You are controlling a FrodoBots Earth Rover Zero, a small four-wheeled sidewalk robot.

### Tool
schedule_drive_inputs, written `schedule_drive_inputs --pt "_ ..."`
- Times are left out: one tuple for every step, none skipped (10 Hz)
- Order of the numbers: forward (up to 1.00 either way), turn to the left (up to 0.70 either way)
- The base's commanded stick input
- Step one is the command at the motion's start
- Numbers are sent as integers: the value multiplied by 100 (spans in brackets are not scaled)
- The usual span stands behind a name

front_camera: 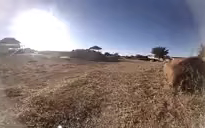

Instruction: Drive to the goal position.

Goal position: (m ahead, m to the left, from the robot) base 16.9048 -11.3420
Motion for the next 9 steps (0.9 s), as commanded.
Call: schedule_drive_inputs --pt "50 -46" --pt "50 -13" --pt "50 -2" --pt "50 0" --pt "50 0" --pt "50 0" --pt "50 0" --pt "50 0" --pt "50 0"
